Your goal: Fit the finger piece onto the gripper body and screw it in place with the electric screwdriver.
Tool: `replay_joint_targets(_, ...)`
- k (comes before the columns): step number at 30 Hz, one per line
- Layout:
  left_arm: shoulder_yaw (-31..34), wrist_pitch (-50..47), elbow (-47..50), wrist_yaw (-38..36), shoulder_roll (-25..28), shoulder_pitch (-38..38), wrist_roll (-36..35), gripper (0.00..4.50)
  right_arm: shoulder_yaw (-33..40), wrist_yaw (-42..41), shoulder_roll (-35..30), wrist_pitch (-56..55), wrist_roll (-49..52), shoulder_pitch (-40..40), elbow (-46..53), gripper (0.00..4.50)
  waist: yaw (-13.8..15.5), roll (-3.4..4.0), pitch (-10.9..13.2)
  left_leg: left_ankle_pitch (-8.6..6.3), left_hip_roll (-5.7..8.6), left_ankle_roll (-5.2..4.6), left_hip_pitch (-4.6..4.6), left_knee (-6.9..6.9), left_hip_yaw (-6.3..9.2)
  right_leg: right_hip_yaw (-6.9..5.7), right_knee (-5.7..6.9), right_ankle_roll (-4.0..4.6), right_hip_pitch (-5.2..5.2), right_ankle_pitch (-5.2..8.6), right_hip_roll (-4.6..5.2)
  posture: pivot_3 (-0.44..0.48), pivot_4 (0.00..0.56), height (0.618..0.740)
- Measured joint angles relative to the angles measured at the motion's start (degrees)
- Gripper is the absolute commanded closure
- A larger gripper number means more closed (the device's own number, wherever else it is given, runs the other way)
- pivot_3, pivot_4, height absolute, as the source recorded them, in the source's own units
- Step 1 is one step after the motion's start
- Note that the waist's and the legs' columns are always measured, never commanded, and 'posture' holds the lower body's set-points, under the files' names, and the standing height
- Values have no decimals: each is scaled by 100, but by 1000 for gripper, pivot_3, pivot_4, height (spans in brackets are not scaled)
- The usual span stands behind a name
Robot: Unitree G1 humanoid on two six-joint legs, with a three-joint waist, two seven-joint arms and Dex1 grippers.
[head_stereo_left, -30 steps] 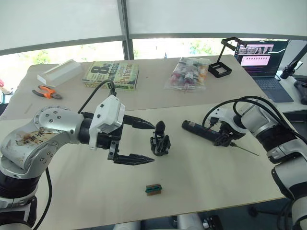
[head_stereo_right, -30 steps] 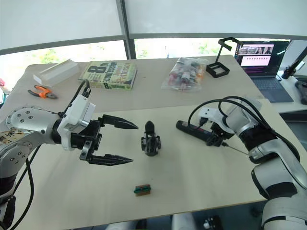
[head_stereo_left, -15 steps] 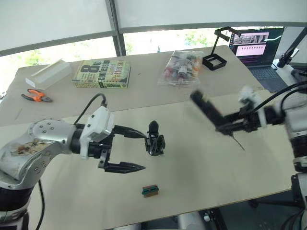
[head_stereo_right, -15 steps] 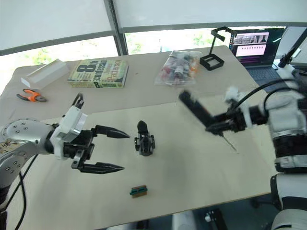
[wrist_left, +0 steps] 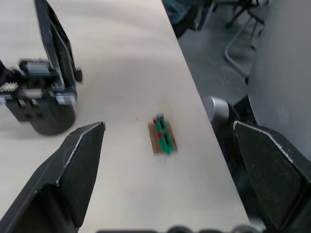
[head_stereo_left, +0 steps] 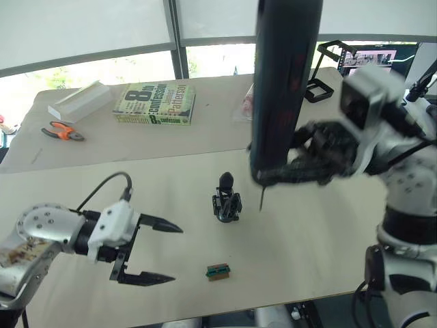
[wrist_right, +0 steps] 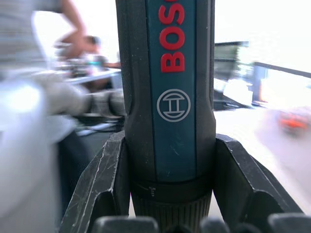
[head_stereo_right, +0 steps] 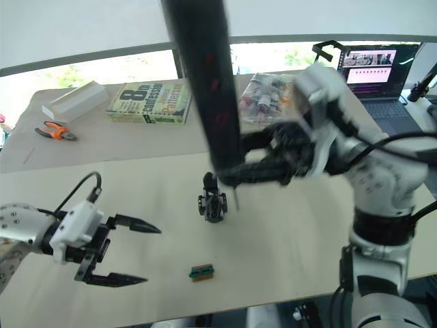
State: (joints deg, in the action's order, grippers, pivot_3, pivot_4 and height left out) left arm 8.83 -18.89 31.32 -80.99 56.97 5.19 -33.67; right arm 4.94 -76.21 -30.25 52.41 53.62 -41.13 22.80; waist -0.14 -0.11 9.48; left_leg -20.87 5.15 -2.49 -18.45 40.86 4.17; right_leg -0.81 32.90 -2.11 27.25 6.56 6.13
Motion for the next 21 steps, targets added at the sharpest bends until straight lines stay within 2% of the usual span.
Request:
replay_joint_targets(4, -526, 989, -234, -79, -299, 147, 677, 0, -435, -246, 155, -341, 6, 367, 185, 2578, 0, -1, 0, -1, 2, -1, 0, 2, -5, -3, -6, 0, -2, -1, 4, 0, 150, 738)
replay_joint_targets(7, -751, 1273, -387, -3, -430, 126, 912, 0, -486, -330, 149, -614, -29, 631, 265, 2578, -1, -3, 0, -1, -1, -1, 6, 3, -4, -5, 2, 0, -3, -1, 4, 0, 150, 738)
replay_joint_targets(13, -941, 1513, -488, 167, -527, 110, 1118, 0, -801, -373, 146, -1144, -312, 961, 263, 2578, -74, -4, 0, 1, -3, 2, 19, 4, -12, 4, 9, 1, -3, -1, 3, 0, 150, 738)
replay_joint_targets(17, -1198, 1544, -495, 514, -796, 245, 1339, 0, -1078, -311, 257, -1556, -621, 1390, 243, 2578, -73, -5, 0, 1, -5, 3, 25, 5, -14, 3, 12, 0, -7, -1, 2, 0, 150, 738)
replay_joint_targets(21, -1260, 1670, -509, 626, -803, 268, 1433, 0, -1154, -242, 272, -1748, -745, 1453, 233, 2578, -66, -5, 0, 1, -3, 3, 25, 9, -15, 6, 10, 1, -8, -1, 3, 0, 150, 738)
